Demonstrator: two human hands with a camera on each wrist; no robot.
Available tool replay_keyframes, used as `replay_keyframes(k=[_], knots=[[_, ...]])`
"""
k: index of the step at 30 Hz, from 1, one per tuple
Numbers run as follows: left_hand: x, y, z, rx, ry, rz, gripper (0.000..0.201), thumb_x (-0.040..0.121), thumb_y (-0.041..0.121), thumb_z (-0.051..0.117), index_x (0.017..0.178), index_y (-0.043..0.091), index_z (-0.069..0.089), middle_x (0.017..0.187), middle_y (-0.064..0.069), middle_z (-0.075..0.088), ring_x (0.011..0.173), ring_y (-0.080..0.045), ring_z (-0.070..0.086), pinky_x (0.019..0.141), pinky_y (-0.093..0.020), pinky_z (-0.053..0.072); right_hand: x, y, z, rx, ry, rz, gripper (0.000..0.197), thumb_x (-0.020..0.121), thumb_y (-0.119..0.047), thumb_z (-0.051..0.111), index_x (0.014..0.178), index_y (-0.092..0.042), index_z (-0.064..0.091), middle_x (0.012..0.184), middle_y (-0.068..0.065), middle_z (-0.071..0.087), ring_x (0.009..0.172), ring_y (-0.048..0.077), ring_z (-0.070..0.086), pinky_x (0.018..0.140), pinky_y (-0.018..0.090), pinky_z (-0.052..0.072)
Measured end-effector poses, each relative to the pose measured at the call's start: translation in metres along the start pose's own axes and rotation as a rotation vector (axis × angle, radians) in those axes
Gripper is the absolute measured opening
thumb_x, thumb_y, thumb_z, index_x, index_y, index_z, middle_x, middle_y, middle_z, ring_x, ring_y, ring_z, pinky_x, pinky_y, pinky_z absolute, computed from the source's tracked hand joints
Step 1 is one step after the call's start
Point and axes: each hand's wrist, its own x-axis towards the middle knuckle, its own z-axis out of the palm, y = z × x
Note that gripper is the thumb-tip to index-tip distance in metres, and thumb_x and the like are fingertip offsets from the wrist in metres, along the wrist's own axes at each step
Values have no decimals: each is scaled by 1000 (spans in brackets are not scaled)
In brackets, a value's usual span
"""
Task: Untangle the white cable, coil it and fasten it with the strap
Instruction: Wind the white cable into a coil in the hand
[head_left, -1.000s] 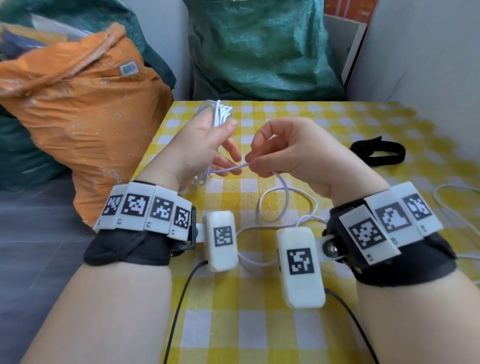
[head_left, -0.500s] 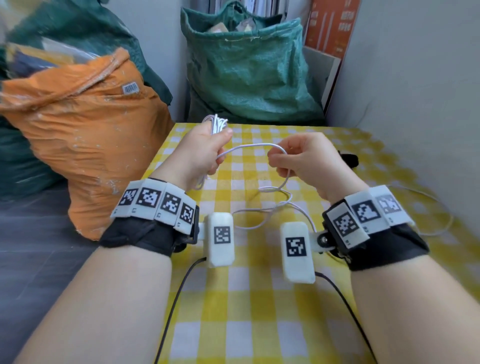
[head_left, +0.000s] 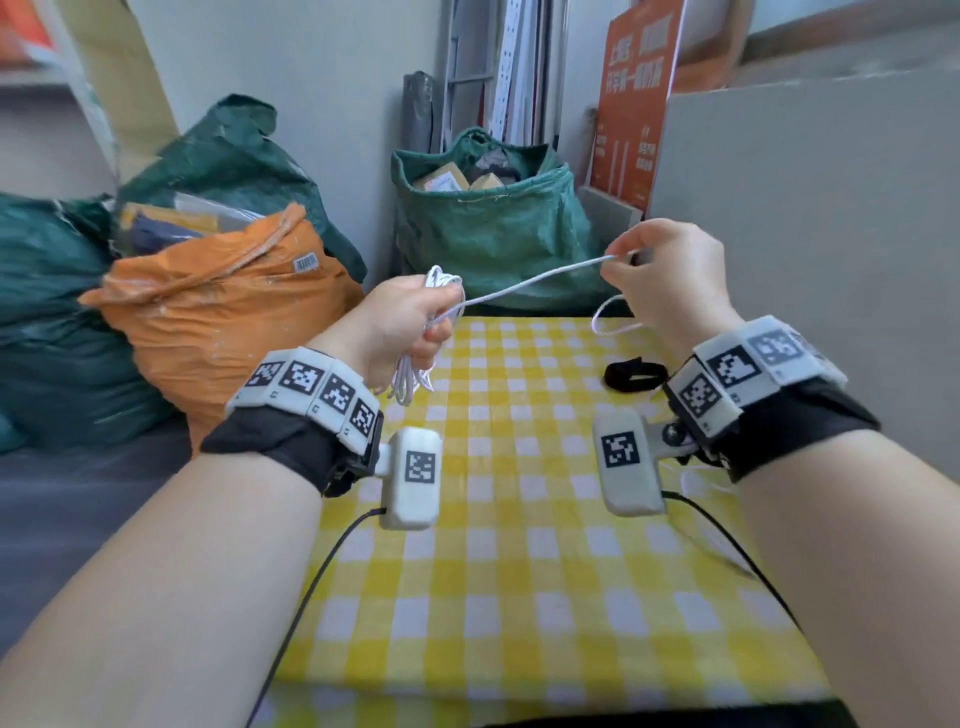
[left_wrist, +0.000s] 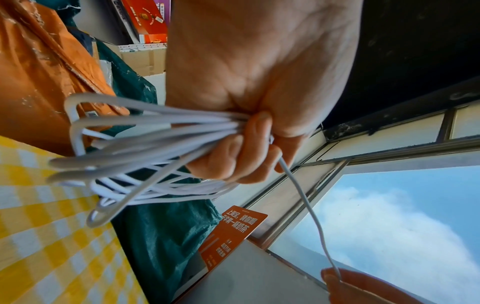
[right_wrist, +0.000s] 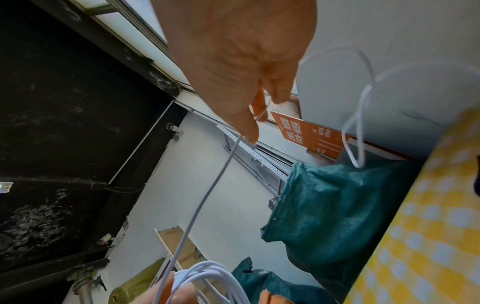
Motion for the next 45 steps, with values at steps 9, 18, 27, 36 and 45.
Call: replay_keyframes(k=[9,18,27,36,45], knots=[[-26,34,1,-340,-223,-142,32,99,34,34,73,17,43,44,8,31,28,-2,24,44,-19,12,-7,-27,-51,-215,-544,116,31,90,-7,50,119,-9,63,95,5,61,69,19,59,60,22,51],[-52,16,9,-748,-368,-181,30,92,32,37,73,13,50,43,7,34,28,-4,23,38,-17,22,-66,-40,-39,405,-552,78,34,83,-48,64,102,-19,65,101,1,70,85,12,65,84,35,56],[-73,-36,11,-1185,-424,-250,12,82,9,62,76,0,56,49,6,27,36,-7,23,40,-27,35,-115,-18,-1,654,-941,373,89,64,-86,43,139,-37,39,138,-10,49,119,19,54,105,47,37],[-76,-68,11,-1353,-368,-326,37,95,29,42,78,-1,57,44,0,33,31,-21,45,43,-27,36,-140,-10,27,688,-1037,448,35,83,-15,70,112,-26,53,90,7,59,80,22,59,78,38,54],[-53,-105,8,-1332,-168,-418,37,95,29,43,70,5,56,39,2,38,23,-10,31,32,-21,31,-136,11,62,528,-1014,293,71,77,-5,75,133,-28,38,65,0,46,54,9,47,50,23,44]])
